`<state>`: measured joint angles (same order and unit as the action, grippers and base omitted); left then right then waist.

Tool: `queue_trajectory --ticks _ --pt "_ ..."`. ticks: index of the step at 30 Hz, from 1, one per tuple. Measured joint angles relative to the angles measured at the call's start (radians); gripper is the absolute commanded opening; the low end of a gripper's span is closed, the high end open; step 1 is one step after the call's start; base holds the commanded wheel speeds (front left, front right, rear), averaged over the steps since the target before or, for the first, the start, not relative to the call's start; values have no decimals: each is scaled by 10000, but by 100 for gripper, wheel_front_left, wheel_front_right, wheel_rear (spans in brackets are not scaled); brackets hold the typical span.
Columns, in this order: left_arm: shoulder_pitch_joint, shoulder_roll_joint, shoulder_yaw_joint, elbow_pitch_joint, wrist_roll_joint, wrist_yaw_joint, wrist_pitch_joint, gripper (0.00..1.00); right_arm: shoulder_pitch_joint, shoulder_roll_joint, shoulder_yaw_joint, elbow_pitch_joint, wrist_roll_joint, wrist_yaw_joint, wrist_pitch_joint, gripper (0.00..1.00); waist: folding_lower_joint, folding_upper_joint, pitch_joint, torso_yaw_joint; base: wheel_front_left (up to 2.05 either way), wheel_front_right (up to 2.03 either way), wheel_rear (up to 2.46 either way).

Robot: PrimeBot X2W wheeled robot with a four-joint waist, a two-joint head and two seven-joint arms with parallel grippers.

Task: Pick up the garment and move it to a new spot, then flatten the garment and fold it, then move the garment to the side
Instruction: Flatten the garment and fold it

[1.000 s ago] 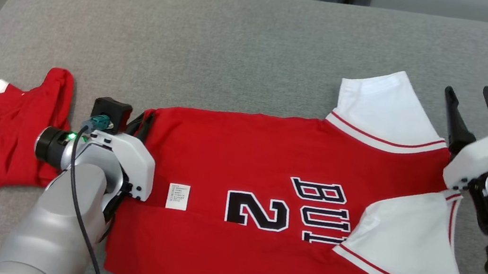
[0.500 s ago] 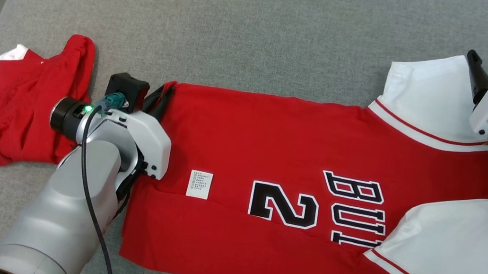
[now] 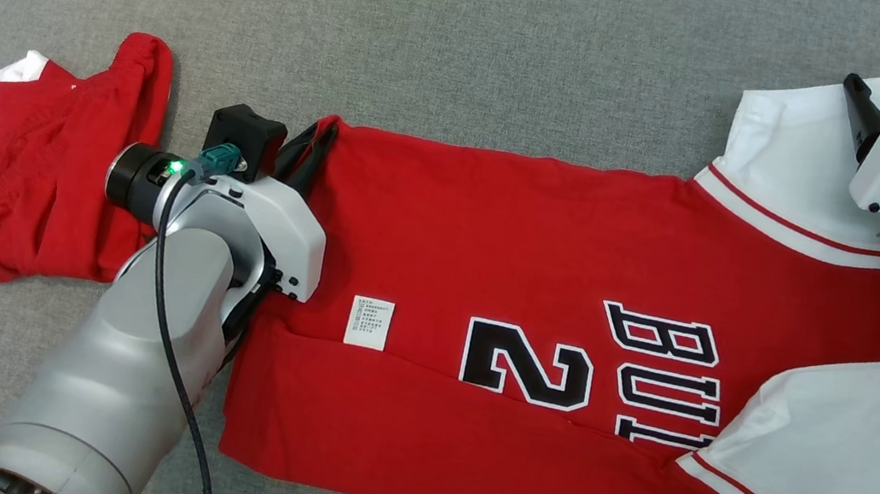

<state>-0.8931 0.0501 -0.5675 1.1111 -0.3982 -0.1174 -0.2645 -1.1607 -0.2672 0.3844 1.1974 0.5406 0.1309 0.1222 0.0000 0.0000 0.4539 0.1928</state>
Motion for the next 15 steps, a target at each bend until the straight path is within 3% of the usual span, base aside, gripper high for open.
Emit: queue_trajectory --ticks 7,8,9,11,12,15 --pt "-123 -4 -102 -71 -90 42 0 0 -198 73 418 121 347 0 96 100 0 0 109 31 0 0 0" --pt "-124 -2 -113 -73 -113 42 0 0 -200 77 472 142 391 0 115 89 0 0 113 33 0 0 0" --pt "-127 -2 -125 -73 -146 44 0 0 -221 71 527 159 408 0 159 61 0 0 118 33 0 0 0" --pt "-134 -2 -144 -73 -159 46 0 0 -265 61 648 176 504 0 199 16 0 0 129 35 0 0 0" --pt "-142 -2 -146 -73 -163 52 0 0 -281 67 721 178 533 0 205 0 0 0 135 35 0 0 0" --pt "-154 -4 -155 -75 -171 56 0 0 -288 75 834 136 642 0 182 0 0 0 138 31 0 0 0"
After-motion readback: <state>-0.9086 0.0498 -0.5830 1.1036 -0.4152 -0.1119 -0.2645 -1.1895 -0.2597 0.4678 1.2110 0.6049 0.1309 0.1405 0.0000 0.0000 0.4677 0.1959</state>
